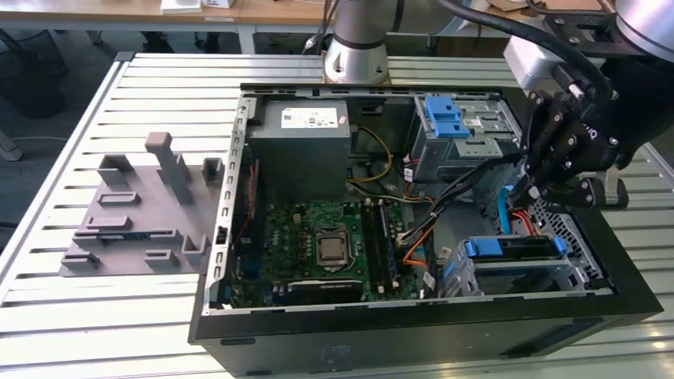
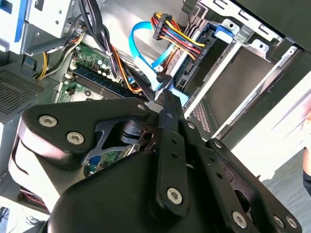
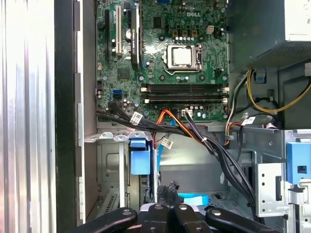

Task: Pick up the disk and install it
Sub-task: 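Insert the second disk wire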

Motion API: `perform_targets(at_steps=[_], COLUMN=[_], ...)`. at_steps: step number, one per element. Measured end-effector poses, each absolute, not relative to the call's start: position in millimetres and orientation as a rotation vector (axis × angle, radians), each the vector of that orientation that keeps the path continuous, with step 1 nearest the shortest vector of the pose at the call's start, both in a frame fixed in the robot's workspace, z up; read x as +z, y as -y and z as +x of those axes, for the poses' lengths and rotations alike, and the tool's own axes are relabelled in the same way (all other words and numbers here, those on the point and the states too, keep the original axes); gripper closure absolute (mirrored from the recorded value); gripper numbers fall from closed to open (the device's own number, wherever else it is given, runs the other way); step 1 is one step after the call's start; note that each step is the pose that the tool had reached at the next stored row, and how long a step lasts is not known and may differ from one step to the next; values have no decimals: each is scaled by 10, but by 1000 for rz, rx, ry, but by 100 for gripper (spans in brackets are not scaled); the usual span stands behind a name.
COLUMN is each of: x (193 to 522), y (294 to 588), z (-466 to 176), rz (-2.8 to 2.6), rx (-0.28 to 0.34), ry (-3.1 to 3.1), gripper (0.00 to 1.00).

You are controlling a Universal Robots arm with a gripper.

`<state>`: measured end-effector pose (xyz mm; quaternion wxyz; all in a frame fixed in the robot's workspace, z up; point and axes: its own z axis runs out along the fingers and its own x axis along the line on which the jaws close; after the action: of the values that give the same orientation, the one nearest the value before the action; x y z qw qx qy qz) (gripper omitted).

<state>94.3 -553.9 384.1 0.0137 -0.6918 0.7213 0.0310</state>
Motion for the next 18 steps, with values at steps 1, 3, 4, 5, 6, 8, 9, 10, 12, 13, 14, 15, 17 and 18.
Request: perform_targets(at_steps=[1, 3, 4, 5, 6, 8, 9, 10, 12, 13, 14, 15, 17, 18], x=[3850, 3866, 3872, 3875, 3876, 3876, 3875, 3875, 3871, 3865, 3859, 3854, 3844, 3841], y=[5535, 5525, 5519, 5512, 5501, 5457, 5428, 5409, 5395, 5396, 5396, 5395, 5395, 5395], z=[942, 942, 941, 940, 939, 938, 938, 938, 938, 937, 937, 937, 936, 937], rz=[-2155, -2155, -2154, -2155, -2155, -2155, -2156, -2157, -2159, -2158, -2157, -2155, -2153, -2152], rx=[97, 97, 97, 96, 96, 96, 94, 92, 84, 79, 71, 60, 47, 45], ry=[-2246, -2246, -2246, -2246, -2246, -2247, -2247, -2248, -2251, -2250, -2248, -2246, -2243, -2243], gripper=[89, 89, 89, 89, 89, 89, 89, 89, 89, 89, 89, 89, 89, 89])
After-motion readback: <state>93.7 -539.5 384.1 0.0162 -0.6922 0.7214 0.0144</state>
